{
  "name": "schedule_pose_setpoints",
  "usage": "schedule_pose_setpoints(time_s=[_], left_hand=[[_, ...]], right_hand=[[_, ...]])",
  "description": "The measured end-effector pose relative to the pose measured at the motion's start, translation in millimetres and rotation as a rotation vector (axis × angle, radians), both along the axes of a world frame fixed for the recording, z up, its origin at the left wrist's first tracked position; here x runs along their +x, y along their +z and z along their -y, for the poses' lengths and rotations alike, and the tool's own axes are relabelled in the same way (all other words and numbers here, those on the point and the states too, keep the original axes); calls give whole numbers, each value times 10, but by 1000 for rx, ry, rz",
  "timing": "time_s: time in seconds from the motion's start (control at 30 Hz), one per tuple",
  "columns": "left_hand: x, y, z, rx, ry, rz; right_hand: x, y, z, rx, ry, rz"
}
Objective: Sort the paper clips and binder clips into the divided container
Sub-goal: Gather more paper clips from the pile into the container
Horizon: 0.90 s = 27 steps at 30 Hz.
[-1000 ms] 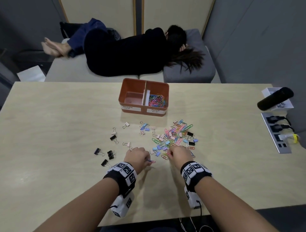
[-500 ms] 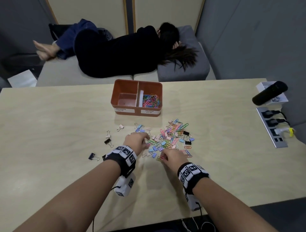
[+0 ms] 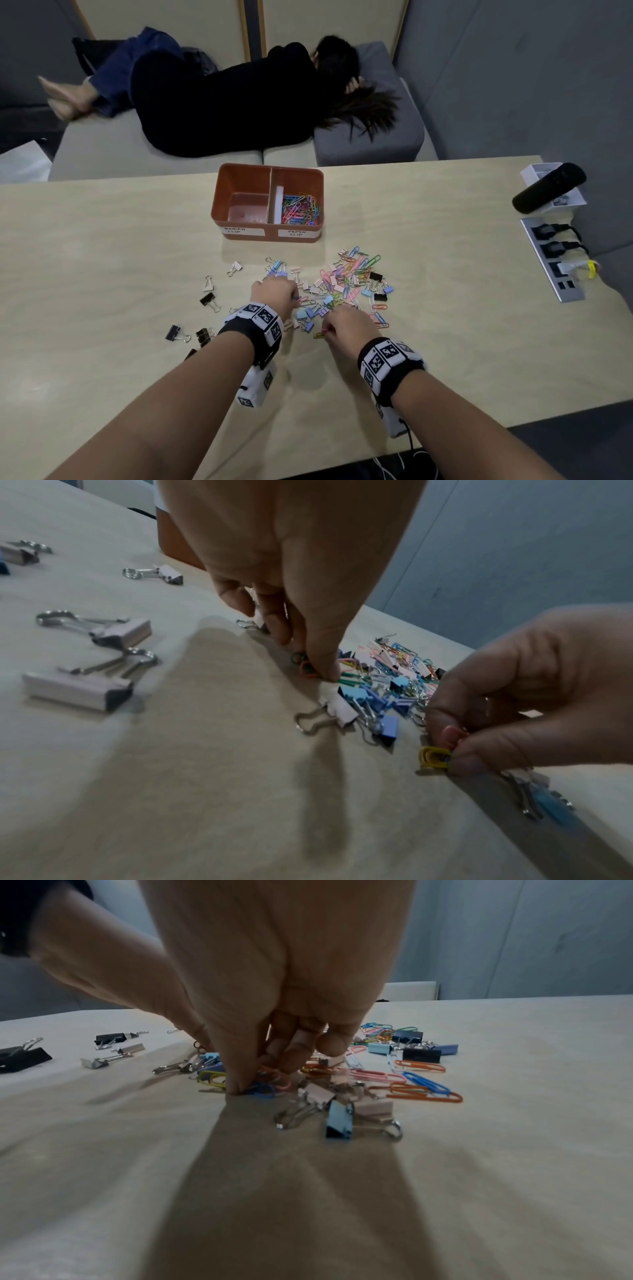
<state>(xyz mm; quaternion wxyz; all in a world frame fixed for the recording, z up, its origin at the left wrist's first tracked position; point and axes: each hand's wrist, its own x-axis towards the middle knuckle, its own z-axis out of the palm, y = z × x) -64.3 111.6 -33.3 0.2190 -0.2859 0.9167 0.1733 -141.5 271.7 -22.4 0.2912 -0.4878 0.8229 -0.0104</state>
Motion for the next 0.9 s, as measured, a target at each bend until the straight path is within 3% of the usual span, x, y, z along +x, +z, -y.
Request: schedule_pose_setpoints(time_s=[0.23,0.37,0.53,0.7,0.9], left_hand=[[62,-11,1,-61,-38,122],[150,-12,-24,-113,-59,107],[305,136,36,-65,32,-55],[408,481,243,1,129,-261],[137,1003,570,75,222,-449]], right_hand=[[42,40,-30,-22,-50,-13],[74,31,-65,-2,-39,-17],[52,109,-89,-6,-54,5],[-194,458,85,-193,-155,24],[-630,893,671,-425,-243,-32]])
